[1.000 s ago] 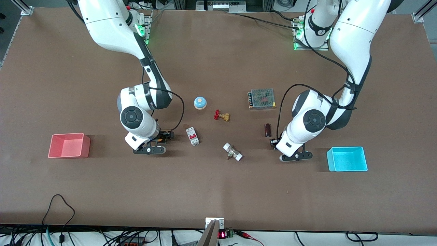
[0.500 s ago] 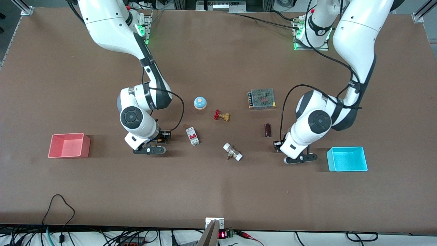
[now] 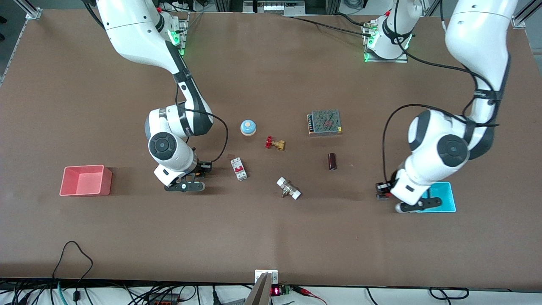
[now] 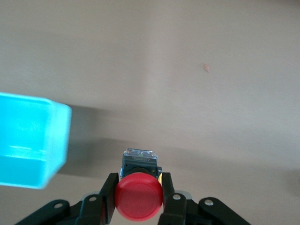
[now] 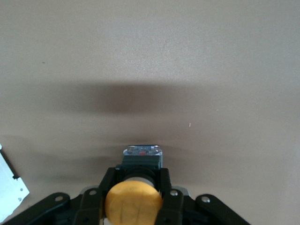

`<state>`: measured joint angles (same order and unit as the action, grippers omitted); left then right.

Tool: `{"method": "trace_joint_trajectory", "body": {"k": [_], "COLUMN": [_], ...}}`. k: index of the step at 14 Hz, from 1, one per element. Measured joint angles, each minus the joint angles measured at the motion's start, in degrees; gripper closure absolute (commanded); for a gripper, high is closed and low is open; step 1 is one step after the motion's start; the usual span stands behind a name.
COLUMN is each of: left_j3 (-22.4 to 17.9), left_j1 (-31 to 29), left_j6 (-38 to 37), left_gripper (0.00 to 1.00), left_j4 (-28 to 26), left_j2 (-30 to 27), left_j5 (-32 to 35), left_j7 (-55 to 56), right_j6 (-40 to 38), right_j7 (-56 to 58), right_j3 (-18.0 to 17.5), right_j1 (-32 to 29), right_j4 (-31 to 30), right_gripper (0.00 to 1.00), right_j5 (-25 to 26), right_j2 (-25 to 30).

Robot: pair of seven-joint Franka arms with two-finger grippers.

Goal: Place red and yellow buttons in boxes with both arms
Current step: 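Carry the yellow button to the pink box while the left gripper carries red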

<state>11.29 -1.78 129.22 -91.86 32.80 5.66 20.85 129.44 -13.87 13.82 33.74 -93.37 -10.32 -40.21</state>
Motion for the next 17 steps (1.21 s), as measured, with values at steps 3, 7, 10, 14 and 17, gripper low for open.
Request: {"method": "trace_joint_trajectory", "body": {"k": [3, 7, 10, 14, 17], "left_j3": [-0.1, -0.2, -0.2, -0.2, -0.2], "left_j1": [-3.4, -8.4, -11.4, -12.8, -12.8], "left_j6": [-0.3, -0.6, -0.7, -0.2, 0.3], "left_gripper": [0.74, 0.74, 0.74, 0.67, 0.53], "left_j4": [0.0, -0.1, -0.4, -0.8, -0.9], "left_j2": [-0.1, -0.1, 0.4, 2.9, 4.9], "left_j5": [0.0, 0.0, 0.0, 0.0, 0.0], "left_j7": [-5.1, -13.2, -17.3, -18.2, -18.2], "right_j6": [-0.9, -7.6, -12.6, -13.0, -13.0], "right_j7": [0.0, 1.2, 6.4, 17.7, 24.8], "right_j3": [2.0, 10.9, 18.1, 20.0, 19.9], "right_j1": [0.0, -0.4, -1.8, -10.0, -14.8], "right_j4": [1.1, 2.6, 2.7, 2.6, 2.5], "right_gripper": [0.73, 0.73, 0.73, 0.73, 0.74], "right_j5": [0.0, 0.1, 0.1, 0.1, 0.0], "right_j2": [1.0, 5.7, 7.0, 6.5, 5.1]}}
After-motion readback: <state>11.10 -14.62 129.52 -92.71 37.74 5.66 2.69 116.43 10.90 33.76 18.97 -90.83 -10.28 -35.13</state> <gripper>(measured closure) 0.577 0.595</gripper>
